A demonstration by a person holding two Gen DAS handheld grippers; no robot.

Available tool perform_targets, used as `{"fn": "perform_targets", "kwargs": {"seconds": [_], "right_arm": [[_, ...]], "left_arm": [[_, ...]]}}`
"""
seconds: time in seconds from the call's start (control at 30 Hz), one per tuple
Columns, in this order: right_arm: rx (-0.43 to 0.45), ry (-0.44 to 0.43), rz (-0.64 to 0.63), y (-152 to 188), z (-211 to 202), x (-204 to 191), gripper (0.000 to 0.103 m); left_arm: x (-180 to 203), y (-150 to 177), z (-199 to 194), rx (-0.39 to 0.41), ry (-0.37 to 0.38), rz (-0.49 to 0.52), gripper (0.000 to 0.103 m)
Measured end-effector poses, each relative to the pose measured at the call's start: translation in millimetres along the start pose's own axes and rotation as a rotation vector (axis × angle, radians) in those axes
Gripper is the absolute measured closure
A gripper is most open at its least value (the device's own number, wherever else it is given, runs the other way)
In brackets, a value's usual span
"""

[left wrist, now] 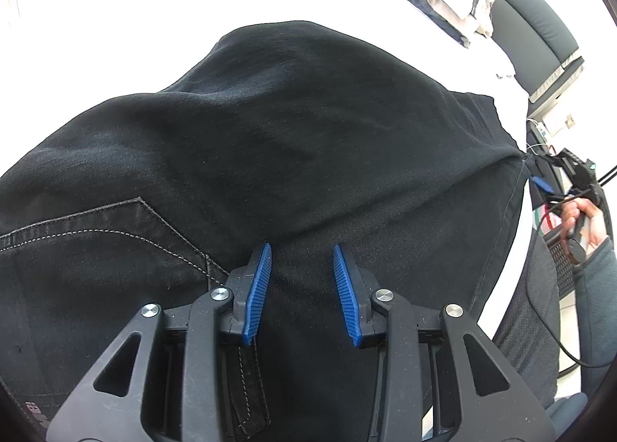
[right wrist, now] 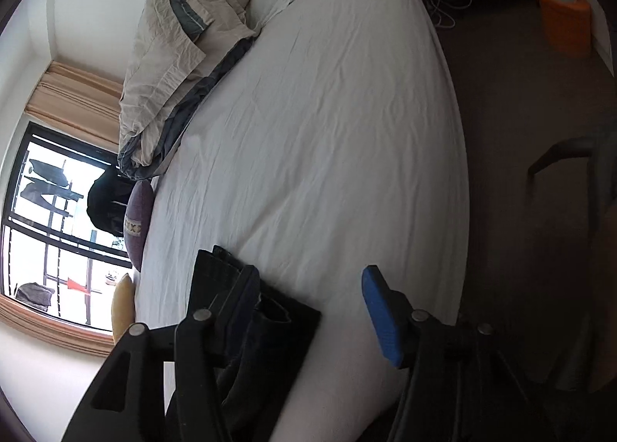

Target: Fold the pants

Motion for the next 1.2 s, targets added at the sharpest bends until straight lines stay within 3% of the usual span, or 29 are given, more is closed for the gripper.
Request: {"fn": "perform_targets", "kwargs": {"seconds": [0.13, 0.23, 0.33, 0.37, 0.43, 0.47, 0.5, 0.63, 0.7, 0.73, 0.77, 0.87, 1.0, 1.07, 1.1, 1.13, 1.2], "right_arm": [[-0.066, -0.141, -0.182, 12, -11, -57, 0.043], [-0.196, -0.278, -0.267, 47, -4, -106, 0.044], [-0.358, -0.317, -0.318, 94, 4, -127, 0.045], [-0.406, -0.314, -0.355, 109, 7, -127, 0.047], [-0.455, -0.218, -0.446, 127, 14, -112, 0.051], [-0.460, -0.149, -0.462, 127, 18, -96, 0.071], [-0.464, -0.113, -0.447, 124, 21, -82, 0.102], [-0.436, 0.014, -0.456, 97, 15, -47, 0.103], [-0.385, 0.101, -0.510, 80, 8, -43, 0.092], [-0.361, 0.108, -0.522, 73, 3, -46, 0.092], [-0.350, 0.073, -0.523, 71, -2, -53, 0.090], [-0.394, -0.047, -0.580, 90, -17, -90, 0.071], [-0.551, -0.238, -0.673, 159, -28, -137, 0.068], [-0.606, -0.259, -0.668, 185, -22, -140, 0.068], [-0.624, -0.230, -0.671, 192, -16, -134, 0.068], [-0.639, -0.171, -0.682, 197, -9, -122, 0.069], [-0.638, -0.090, -0.681, 193, -4, -99, 0.103]], "left_arm": [[4, 3, 1, 0.005, 0.003, 0.008, 0.066], [9, 3, 3, 0.001, -0.011, 0.033, 0.064], [10, 2, 4, -0.002, -0.008, 0.038, 0.064], [10, 2, 4, -0.003, -0.004, 0.040, 0.064], [10, 2, 5, -0.006, 0.001, 0.050, 0.064], [11, 2, 4, -0.009, 0.003, 0.058, 0.064], [11, 2, 5, -0.011, 0.005, 0.064, 0.064], [15, 1, 7, -0.025, 0.000, 0.101, 0.064], [19, -1, 8, -0.034, -0.010, 0.125, 0.064], [20, -1, 8, -0.037, -0.018, 0.137, 0.064], [21, -1, 7, -0.038, -0.023, 0.147, 0.063], [28, -1, 9, -0.041, -0.032, 0.165, 0.063], [30, 1, 10, -0.044, -0.030, 0.163, 0.063], [29, 3, 8, -0.046, -0.030, 0.170, 0.063], [30, 4, 8, -0.047, -0.029, 0.176, 0.063], [30, 5, 8, -0.049, -0.027, 0.180, 0.063], [29, 6, 6, -0.048, -0.020, 0.183, 0.063]]}}
Point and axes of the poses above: each gripper's, at about its wrist camera, not at the fingertips, and z roughly the way its jaws point, x to its right, y to its underside, the point moved 6 cm from there along z, roughly the way its jaws point, and after that the axes turned 15 degrees about x, right-handed, at the moved point
